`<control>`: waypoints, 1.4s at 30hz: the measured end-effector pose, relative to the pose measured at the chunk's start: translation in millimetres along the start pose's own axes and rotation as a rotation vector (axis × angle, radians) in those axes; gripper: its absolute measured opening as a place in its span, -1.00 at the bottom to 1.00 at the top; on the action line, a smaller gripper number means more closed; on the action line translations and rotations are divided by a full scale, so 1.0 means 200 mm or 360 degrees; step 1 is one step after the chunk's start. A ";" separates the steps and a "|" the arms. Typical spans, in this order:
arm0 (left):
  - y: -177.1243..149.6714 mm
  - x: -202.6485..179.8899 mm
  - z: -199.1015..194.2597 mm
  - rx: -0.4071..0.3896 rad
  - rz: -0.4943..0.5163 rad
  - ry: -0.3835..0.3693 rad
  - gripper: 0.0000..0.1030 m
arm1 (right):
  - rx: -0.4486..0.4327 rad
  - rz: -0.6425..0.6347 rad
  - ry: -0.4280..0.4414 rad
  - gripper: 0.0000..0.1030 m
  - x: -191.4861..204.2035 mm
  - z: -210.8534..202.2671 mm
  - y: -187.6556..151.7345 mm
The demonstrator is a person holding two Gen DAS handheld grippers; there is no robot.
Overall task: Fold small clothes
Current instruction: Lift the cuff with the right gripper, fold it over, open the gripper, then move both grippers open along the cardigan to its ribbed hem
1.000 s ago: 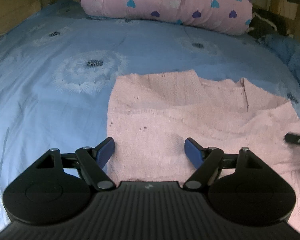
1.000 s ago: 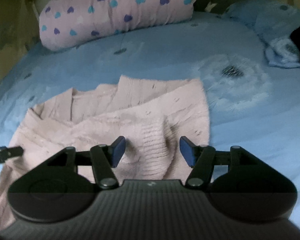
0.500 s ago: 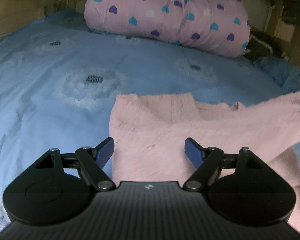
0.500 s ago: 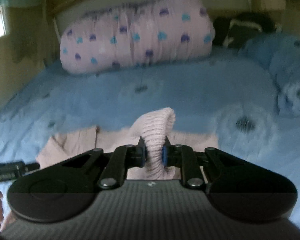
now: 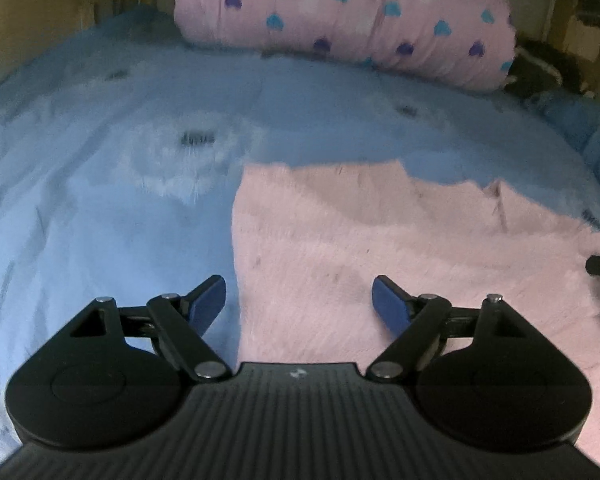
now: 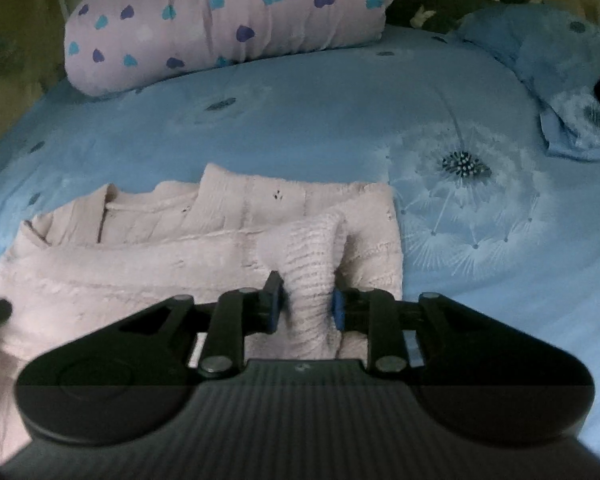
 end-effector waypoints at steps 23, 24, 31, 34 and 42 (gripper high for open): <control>-0.03 0.00 0.06 0.0084 0.0026 0.0056 0.64 | -0.0072 0.0156 -0.0009 -0.25 -0.09 -0.09 -0.10; -0.04 -0.01 0.04 0.0080 0.0029 0.0049 0.64 | -0.0083 0.0165 -0.0013 -0.25 -0.09 -0.12 -0.11; -0.12 0.00 -0.12 0.0057 0.0065 0.0020 0.64 | -0.0137 0.0172 0.0037 -0.20 -0.09 -0.39 -0.23; -0.18 0.01 -0.19 0.0077 0.0091 0.0041 0.64 | -0.0143 0.0137 0.0033 -0.10 -0.08 -0.49 -0.31; -0.37 0.11 -0.47 0.0082 0.0170 0.0145 0.64 | -0.0119 0.0096 0.0051 -0.07 -0.06 -0.68 -0.52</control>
Point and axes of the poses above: each gripper's, at about its wrist camera, not at the fingertips, and z roughly the way its jaws point, x to its left, y to its top, the point moved 9 cm from there along z, roughly the way its jaws point, and after that the axes turned 12 degrees about x, right-handed, at the moved point
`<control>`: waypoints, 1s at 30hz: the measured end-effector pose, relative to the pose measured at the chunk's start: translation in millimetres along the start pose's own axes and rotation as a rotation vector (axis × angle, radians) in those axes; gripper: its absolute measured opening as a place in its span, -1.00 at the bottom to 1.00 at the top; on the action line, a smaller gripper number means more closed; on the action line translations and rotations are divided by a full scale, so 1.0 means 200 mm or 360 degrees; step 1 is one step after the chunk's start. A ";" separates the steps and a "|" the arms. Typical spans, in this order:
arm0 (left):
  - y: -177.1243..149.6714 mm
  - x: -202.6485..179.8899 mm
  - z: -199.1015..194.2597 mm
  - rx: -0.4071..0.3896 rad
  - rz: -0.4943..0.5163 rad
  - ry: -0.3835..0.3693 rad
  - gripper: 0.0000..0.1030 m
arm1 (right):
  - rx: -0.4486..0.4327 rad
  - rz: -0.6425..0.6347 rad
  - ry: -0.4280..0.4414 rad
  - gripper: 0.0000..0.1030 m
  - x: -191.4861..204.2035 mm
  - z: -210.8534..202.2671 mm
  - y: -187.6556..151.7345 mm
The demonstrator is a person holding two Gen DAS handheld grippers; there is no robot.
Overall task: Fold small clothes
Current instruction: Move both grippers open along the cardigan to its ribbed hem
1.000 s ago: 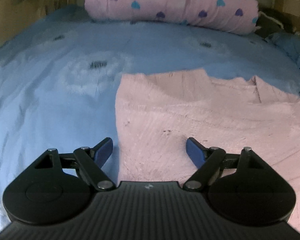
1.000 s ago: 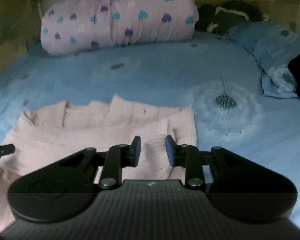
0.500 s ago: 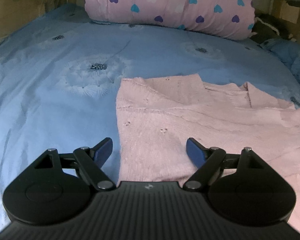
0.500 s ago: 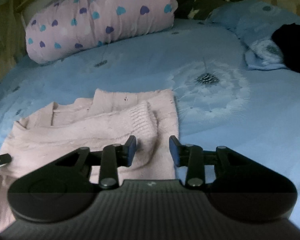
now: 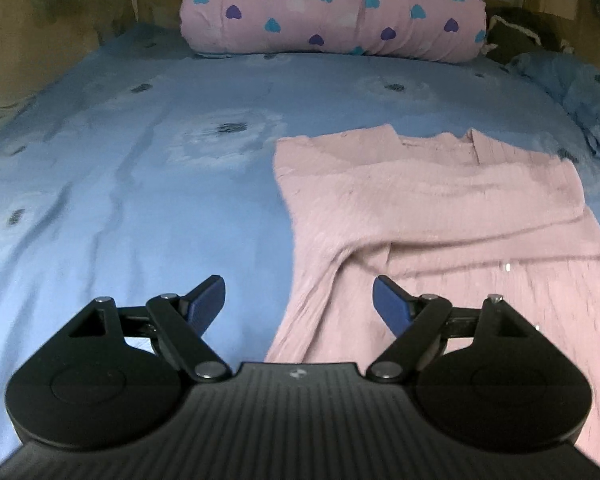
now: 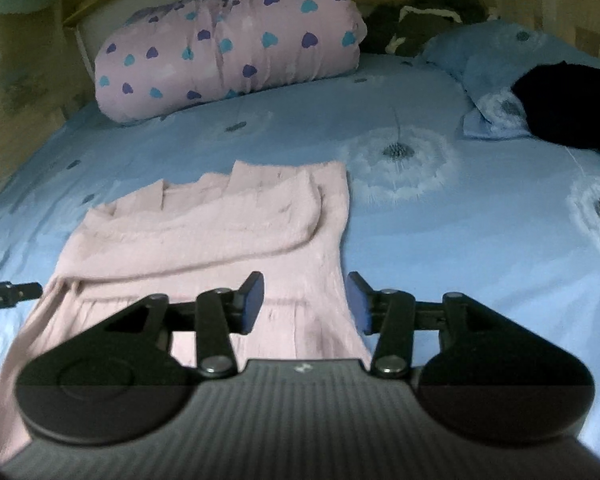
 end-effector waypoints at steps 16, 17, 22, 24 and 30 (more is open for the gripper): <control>-0.45 0.10 -0.25 0.0180 0.0030 -0.0002 0.64 | 0.0128 0.0056 -0.0012 -0.06 -0.03 -0.18 -0.37; -0.48 0.10 -0.25 0.0200 0.0019 -0.0016 0.64 | 0.0136 0.0057 -0.0023 -0.06 -0.04 -0.19 -0.39; -0.57 0.12 -0.21 0.0263 0.0000 -0.0006 0.64 | 0.0187 0.0069 -0.0080 -0.06 -0.11 -0.22 -0.45; -0.59 0.12 -0.19 0.0283 -0.0003 -0.0003 0.64 | 0.0206 0.0079 -0.0107 -0.06 -0.14 -0.22 -0.47; -0.65 0.13 -0.15 0.0332 -0.0025 -0.0022 0.64 | 0.0310 0.0105 -0.0171 -0.06 -0.22 -0.20 -0.55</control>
Point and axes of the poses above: each gripper's, at about its wrist camera, not at the fingertips, and z roughly the way its jaws point, x to its left, y to its top, the point moved 9 cm from there along z, roughly the way its jaws point, and after that the axes turned 12 degrees about x, right-handed, at the moved point
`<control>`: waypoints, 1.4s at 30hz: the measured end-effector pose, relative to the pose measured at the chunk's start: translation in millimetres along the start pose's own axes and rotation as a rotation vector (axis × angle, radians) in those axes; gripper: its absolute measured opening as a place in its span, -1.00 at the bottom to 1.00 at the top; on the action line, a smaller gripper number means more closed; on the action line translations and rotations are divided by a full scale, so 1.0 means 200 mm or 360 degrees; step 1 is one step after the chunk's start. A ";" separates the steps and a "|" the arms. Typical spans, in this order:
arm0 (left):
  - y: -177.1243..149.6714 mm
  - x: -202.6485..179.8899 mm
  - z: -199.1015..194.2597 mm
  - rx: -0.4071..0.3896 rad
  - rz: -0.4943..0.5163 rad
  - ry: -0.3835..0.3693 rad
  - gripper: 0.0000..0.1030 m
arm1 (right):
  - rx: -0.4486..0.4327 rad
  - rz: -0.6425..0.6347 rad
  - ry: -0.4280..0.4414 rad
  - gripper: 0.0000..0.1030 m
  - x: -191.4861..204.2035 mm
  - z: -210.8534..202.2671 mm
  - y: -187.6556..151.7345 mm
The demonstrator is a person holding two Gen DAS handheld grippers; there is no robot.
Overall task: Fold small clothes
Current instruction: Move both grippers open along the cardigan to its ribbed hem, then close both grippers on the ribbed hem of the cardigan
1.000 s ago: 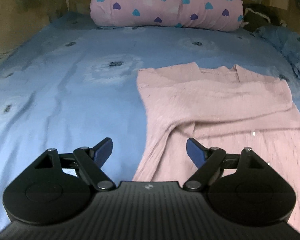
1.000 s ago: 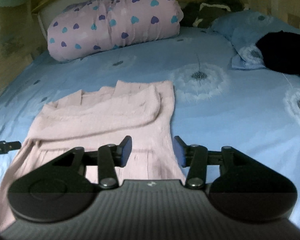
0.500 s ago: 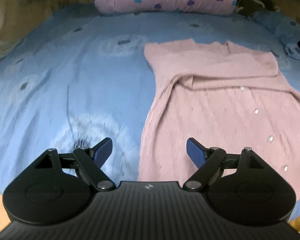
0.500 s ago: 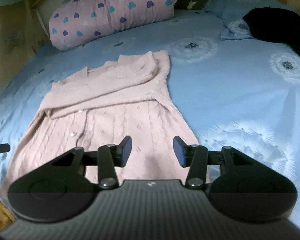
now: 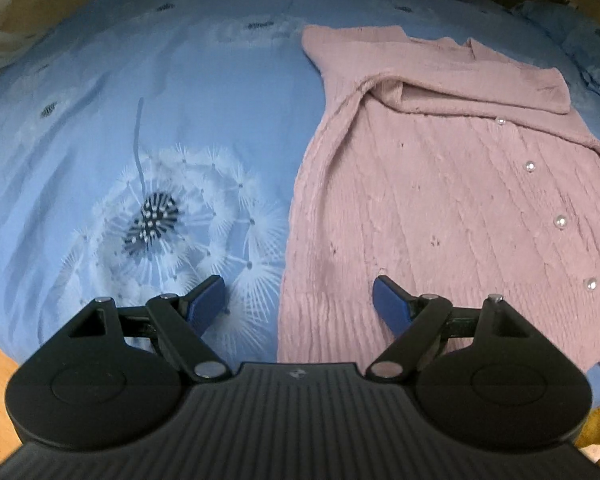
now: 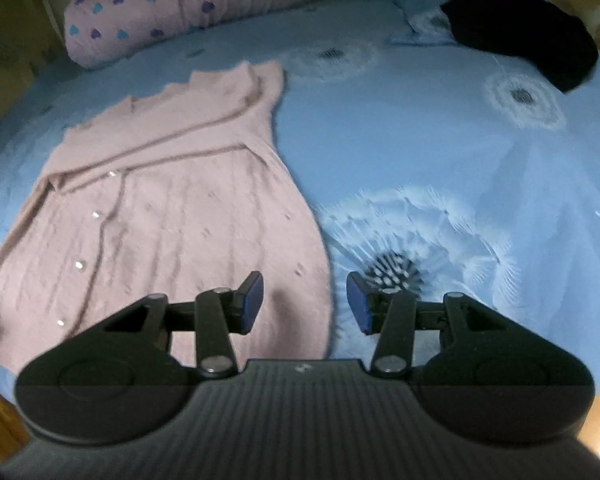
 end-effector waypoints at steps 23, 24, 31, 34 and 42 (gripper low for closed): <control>0.00 -0.07 0.04 0.0008 0.0039 -0.0190 0.64 | 0.0109 -0.0033 0.0260 0.09 0.12 0.09 -0.03; 0.00 -0.07 0.04 0.0013 0.0039 -0.0203 0.64 | 0.0108 -0.0025 0.0277 0.09 0.12 0.09 -0.03; -0.03 -0.14 0.01 0.0077 0.0081 -0.0342 0.64 | 0.0118 -0.0022 0.0366 0.09 0.15 0.10 -0.02; -0.05 -0.17 0.01 0.0088 0.0113 -0.0353 0.64 | 0.0148 -0.0036 0.0448 0.09 0.18 0.10 -0.04; -0.04 -0.20 0.02 0.0065 0.0135 -0.0338 0.61 | 0.0149 -0.0067 0.0473 0.09 0.20 0.11 -0.04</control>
Point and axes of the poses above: each gripper's, at about its wrist camera, not at the fingertips, and z roughly the way its jaws point, x to its left, y to its top, the point moved 9 cm from there along z, roughly the way its jaws point, and after that the axes turned 12 degrees about x, right-handed, at the moved point
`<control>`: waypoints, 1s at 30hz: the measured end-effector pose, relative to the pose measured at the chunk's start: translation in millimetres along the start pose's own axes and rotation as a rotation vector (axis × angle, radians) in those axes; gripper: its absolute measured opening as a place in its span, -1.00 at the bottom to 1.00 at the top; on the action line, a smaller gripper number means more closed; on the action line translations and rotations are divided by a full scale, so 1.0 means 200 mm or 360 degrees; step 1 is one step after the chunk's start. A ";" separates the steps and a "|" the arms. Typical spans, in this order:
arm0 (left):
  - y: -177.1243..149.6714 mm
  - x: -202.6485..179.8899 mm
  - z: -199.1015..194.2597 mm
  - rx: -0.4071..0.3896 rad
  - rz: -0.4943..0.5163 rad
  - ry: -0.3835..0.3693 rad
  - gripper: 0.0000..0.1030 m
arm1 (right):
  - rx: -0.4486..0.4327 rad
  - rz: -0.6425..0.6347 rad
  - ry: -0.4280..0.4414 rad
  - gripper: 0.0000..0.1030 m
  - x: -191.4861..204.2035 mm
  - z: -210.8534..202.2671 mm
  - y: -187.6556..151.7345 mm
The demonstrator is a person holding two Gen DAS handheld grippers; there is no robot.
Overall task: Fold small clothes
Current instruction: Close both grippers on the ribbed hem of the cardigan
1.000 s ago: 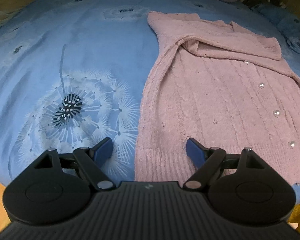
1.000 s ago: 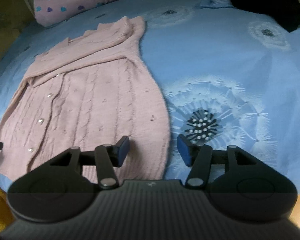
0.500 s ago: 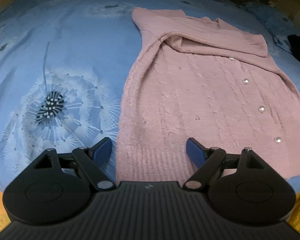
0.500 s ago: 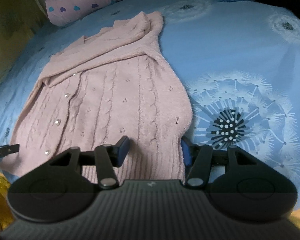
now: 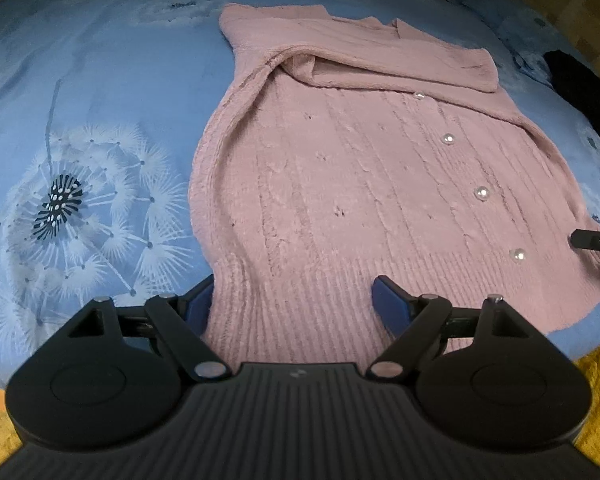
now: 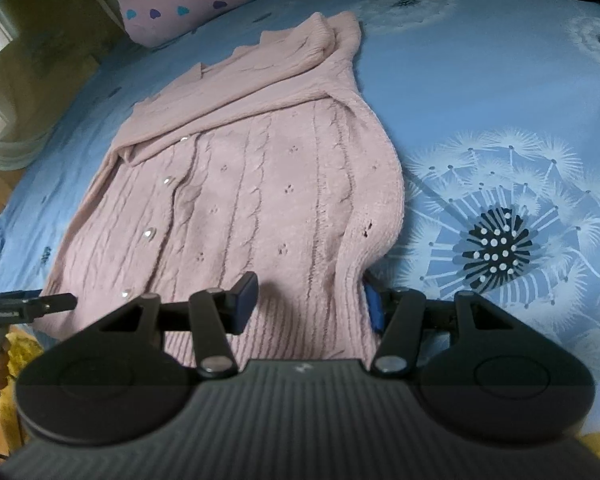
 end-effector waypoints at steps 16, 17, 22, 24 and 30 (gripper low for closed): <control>-0.01 -0.01 0.00 -0.0003 0.0010 -0.0029 0.35 | 0.0031 -0.0046 0.0033 0.09 0.03 -0.01 -0.04; -0.01 -0.01 -0.01 -0.0005 0.0008 -0.0033 0.35 | 0.0041 -0.0053 0.0036 0.09 0.03 -0.02 -0.05; 0.00 -0.01 0.01 -0.0008 -0.0001 -0.0028 0.33 | 0.0059 -0.0104 0.0031 0.09 0.03 -0.01 -0.07; 0.00 -0.03 0.01 -0.0025 0.0029 -0.0010 0.20 | 0.0050 -0.0103 0.0037 0.08 0.04 -0.01 -0.06; 0.02 -0.03 -0.02 -0.0035 -0.0049 -0.0062 -0.52 | 0.0003 -0.0046 0.0092 -0.59 0.01 -0.01 -0.04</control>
Point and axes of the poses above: each gripper's, at about its wrist camera, not at the fingertips, and z roughly the way its jaws point, x to its left, y to its top, the point moved 9 cm from there along z, roughly the way its jaws point, and after that the axes turned 12 degrees about x, right-handed, at the moved point
